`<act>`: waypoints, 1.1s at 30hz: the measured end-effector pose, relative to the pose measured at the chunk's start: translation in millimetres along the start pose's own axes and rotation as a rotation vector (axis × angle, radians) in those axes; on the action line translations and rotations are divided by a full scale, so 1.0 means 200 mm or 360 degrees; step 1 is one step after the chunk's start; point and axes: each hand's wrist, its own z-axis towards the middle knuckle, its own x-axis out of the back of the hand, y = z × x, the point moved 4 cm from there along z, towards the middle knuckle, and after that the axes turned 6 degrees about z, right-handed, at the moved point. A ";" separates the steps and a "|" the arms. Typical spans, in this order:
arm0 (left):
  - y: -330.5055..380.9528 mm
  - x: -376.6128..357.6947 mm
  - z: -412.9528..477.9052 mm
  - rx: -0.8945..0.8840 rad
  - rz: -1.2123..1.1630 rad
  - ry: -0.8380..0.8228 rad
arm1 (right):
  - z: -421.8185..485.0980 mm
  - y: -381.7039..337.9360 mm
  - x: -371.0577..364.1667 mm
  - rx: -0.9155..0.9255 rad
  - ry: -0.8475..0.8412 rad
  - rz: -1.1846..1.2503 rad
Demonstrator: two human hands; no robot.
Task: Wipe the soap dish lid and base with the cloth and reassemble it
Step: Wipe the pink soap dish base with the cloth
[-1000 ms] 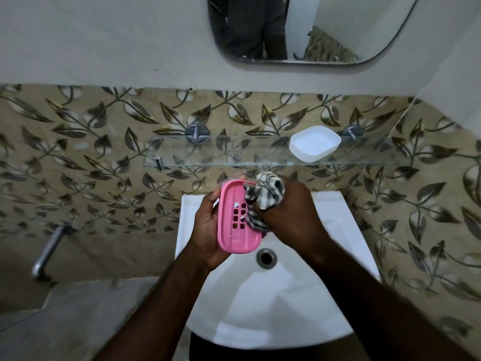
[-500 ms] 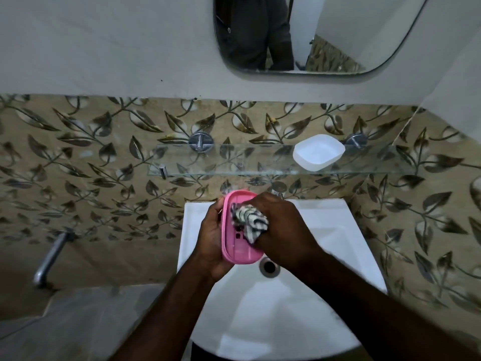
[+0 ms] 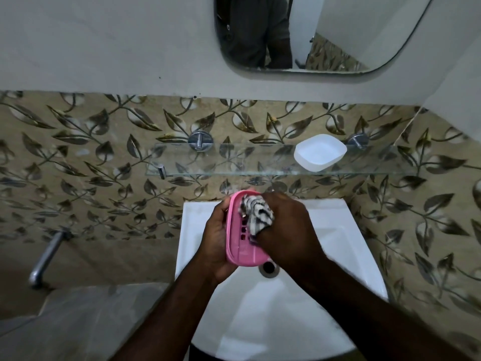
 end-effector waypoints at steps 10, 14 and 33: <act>0.04 0.06 0.05 -0.0040 0.0009 0.0056 | -0.01 -0.05 -0.06 0.0683 -0.0659 -0.0178; 0.03 0.06 0.05 0.0016 0.0002 0.0125 | -0.05 -0.01 -0.07 0.0714 -0.0808 -0.0208; 0.06 0.00 0.04 0.0144 0.0142 0.0018 | -0.06 0.03 -0.01 0.0859 -0.0352 -0.0617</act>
